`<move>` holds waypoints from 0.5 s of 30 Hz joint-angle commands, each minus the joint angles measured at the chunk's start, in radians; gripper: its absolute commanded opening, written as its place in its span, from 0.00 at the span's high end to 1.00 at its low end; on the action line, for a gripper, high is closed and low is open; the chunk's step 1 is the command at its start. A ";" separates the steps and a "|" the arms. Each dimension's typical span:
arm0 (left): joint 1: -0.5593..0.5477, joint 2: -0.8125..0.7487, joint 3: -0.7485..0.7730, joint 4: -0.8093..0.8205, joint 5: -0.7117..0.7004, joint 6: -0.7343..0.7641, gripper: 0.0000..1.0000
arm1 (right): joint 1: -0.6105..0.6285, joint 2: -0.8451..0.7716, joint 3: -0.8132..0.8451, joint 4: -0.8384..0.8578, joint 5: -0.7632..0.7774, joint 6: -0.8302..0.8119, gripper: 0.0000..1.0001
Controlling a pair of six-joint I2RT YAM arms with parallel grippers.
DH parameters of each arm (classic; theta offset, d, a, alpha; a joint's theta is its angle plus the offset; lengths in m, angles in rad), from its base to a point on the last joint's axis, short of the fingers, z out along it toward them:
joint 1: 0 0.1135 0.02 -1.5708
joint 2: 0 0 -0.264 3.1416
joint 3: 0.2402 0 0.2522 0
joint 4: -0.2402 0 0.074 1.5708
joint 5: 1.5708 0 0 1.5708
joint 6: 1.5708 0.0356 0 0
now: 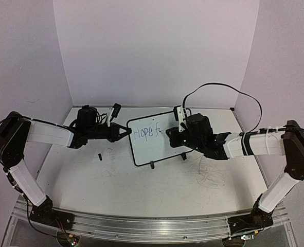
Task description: Write a sentence on the whiteboard
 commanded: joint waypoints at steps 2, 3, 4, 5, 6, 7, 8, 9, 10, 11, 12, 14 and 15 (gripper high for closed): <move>0.002 -0.019 0.010 -0.061 -0.036 0.052 1.00 | -0.019 -0.034 0.009 0.033 0.095 0.011 1.00; 0.002 -0.020 0.010 -0.061 -0.036 0.052 1.00 | -0.021 -0.036 0.010 0.035 0.095 0.010 1.00; 0.002 -0.020 0.010 -0.062 -0.036 0.052 1.00 | -0.020 -0.037 0.011 0.037 0.094 0.008 1.00; 0.002 -0.019 0.009 -0.062 -0.036 0.052 1.00 | -0.021 -0.037 0.013 0.040 0.092 0.005 1.00; 0.002 -0.019 0.010 -0.062 -0.036 0.052 1.00 | -0.022 -0.037 0.015 0.043 0.088 0.002 1.00; 0.002 -0.018 0.011 -0.062 -0.035 0.052 1.00 | -0.022 -0.036 0.018 0.045 0.084 -0.001 1.00; 0.002 -0.017 0.011 -0.062 -0.034 0.052 1.00 | -0.022 -0.035 0.022 0.047 0.076 -0.002 1.00; 0.002 -0.018 0.012 -0.062 -0.033 0.052 1.00 | -0.022 -0.030 0.028 0.047 0.065 -0.005 1.00; 0.002 -0.018 0.012 -0.062 -0.033 0.052 1.00 | -0.021 -0.026 0.031 0.048 0.051 -0.008 1.00; 0.002 -0.019 0.012 -0.062 -0.033 0.052 1.00 | -0.021 -0.023 0.033 0.048 0.037 -0.010 1.00; 0.002 -0.019 0.013 -0.062 -0.034 0.052 1.00 | -0.021 -0.020 0.033 0.049 0.027 -0.011 1.00; 0.002 -0.021 0.012 -0.064 -0.035 0.053 1.00 | -0.020 -0.016 0.029 0.055 0.012 -0.013 1.00; 0.002 -0.021 0.012 -0.064 -0.035 0.053 1.00 | -0.019 -0.015 0.027 0.057 0.009 -0.014 1.00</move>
